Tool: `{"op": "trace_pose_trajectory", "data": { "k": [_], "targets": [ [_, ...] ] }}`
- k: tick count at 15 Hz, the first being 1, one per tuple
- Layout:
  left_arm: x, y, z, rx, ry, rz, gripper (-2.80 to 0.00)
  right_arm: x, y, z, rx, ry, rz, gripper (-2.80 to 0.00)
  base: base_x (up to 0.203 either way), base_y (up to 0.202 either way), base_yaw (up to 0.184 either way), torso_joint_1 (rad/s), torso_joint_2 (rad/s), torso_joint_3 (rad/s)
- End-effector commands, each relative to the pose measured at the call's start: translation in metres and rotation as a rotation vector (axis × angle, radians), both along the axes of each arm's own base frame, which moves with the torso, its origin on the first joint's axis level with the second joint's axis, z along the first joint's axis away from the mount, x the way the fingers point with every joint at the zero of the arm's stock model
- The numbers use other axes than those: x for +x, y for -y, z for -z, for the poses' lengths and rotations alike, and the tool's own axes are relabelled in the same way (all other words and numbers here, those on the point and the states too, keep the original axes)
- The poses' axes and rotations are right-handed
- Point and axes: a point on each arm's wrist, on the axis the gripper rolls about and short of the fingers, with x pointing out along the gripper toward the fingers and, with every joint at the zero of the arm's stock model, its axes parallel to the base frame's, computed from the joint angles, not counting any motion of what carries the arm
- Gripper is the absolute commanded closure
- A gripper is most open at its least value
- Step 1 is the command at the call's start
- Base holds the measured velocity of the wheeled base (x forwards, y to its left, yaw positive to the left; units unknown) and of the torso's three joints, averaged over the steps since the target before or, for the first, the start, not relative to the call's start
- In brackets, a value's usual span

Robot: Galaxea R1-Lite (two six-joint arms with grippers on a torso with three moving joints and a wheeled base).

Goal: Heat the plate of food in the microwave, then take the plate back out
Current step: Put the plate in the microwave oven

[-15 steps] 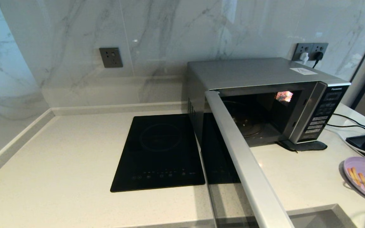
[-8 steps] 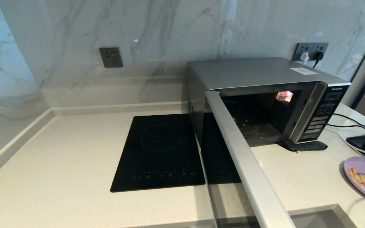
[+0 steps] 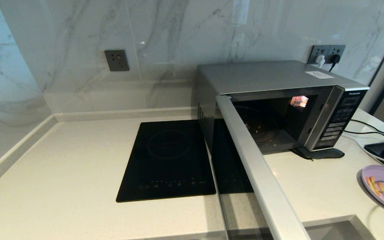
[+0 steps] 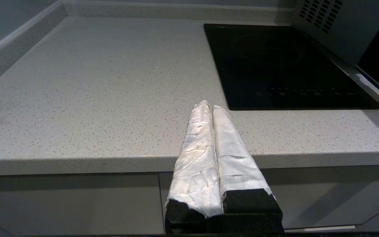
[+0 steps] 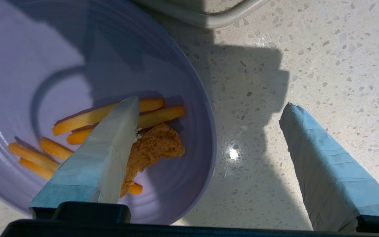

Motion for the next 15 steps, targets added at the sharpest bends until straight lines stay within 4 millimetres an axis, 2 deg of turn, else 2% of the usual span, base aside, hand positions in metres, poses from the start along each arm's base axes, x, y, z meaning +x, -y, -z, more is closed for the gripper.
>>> {"op": "trace_pose_trajectory", "data": {
  "k": [1, 13, 14, 15],
  "targets": [
    [0.000, 0.000, 0.000, -0.001, -0.001, -0.001, 0.00, 0.002, 0.002, 0.009, 0.020, -0.015, 0.003, -2.80, 0.000, 0.000, 0.000, 0.000, 0.00, 0.000],
    [0.000, 0.000, 0.000, -0.001, -0.001, -0.001, 0.00, 0.009, 0.009, 0.026, 0.043, -0.032, 0.001, -2.80, 0.000, 0.000, 0.000, 0.000, 0.00, 0.000],
    [0.000, 0.000, 0.000, -0.001, -0.001, -0.001, 0.00, 0.009, 0.010, 0.026, 0.043, -0.032, 0.001, 0.00, 0.000, 0.000, 0.000, 0.000, 0.00, 0.000],
    [0.000, 0.000, 0.000, -0.001, -0.001, -0.001, 0.00, 0.009, 0.010, 0.027, 0.045, -0.031, 0.000, 0.00, 0.000, 0.000, 0.000, 0.000, 0.00, 0.000]
  ]
}}
